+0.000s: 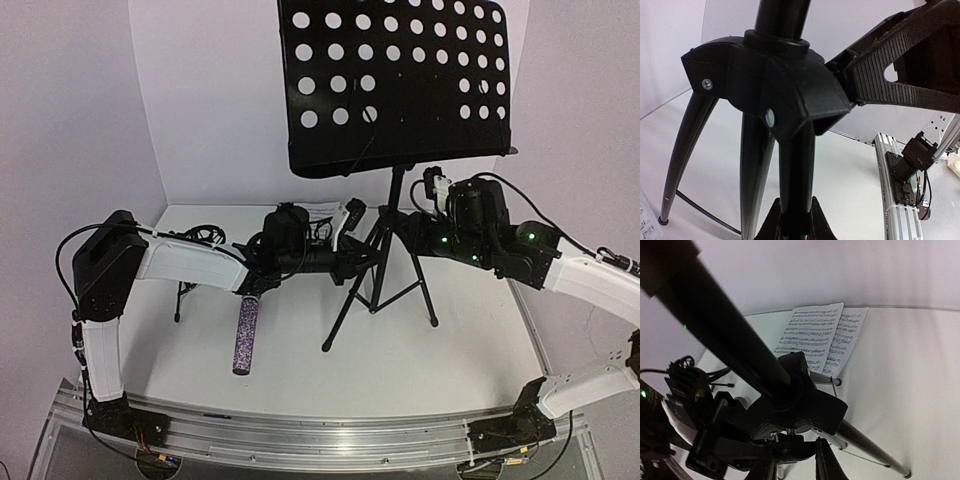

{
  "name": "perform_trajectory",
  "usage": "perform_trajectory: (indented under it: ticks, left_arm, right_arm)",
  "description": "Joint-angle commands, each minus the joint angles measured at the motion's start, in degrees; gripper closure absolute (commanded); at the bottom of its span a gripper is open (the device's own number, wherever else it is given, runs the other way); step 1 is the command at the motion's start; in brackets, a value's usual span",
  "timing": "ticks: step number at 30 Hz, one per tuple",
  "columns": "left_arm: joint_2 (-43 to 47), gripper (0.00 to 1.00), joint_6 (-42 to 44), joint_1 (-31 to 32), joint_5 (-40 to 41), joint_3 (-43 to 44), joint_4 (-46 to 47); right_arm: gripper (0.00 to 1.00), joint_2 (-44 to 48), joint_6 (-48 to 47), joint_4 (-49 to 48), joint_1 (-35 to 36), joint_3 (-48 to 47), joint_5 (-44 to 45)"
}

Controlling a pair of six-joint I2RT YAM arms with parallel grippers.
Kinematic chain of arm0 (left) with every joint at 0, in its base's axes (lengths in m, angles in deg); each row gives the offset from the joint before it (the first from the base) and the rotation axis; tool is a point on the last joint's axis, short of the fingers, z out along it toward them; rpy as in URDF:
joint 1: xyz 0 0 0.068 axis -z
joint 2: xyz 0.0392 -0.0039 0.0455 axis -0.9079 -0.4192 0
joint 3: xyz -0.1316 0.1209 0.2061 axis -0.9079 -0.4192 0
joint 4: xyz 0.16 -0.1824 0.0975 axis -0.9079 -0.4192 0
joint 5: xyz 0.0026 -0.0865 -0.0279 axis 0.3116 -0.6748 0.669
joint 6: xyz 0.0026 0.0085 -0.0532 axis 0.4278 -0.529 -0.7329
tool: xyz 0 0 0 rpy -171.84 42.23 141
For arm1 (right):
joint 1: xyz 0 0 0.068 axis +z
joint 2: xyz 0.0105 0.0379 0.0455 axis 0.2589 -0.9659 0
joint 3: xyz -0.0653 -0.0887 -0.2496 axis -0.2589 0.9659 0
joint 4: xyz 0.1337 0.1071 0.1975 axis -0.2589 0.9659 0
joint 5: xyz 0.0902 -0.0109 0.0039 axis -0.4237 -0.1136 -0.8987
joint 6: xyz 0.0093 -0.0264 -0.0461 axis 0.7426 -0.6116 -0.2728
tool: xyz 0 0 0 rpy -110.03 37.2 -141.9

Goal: Pack up the instrument practice props

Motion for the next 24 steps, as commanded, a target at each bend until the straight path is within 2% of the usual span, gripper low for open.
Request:
perform_trajectory:
  ticks: [1, 5, 13, 21, 24]
  left_arm:
    - [0.3, 1.0, 1.3, 0.7, -1.8, -0.8, -2.2]
    - [0.2, 1.0, 1.7, 0.7, -2.0, -0.4, -2.8]
    - [0.1, 1.0, 1.4, 0.6, -4.0, -0.6, -2.4]
    - [-0.2, 1.0, 2.4, 0.4, -6.1, 0.6, -1.3]
    - [-0.5, 1.0, 2.9, 0.2, -6.7, 1.4, -1.8]
  right_arm:
    - [1.0, -1.0, -27.8, 4.8, -0.1, -3.3, -1.9]
    - [1.0, -1.6, -42.0, 4.6, -0.1, -3.2, -1.2]
    - [1.0, -0.4, -64.5, -0.1, 0.7, 0.9, -1.0]
    - [1.0, 1.1, -72.3, -0.4, 0.7, 4.5, 3.4]
    - [1.0, 0.5, -78.4, -0.5, 1.1, 6.0, 3.7]
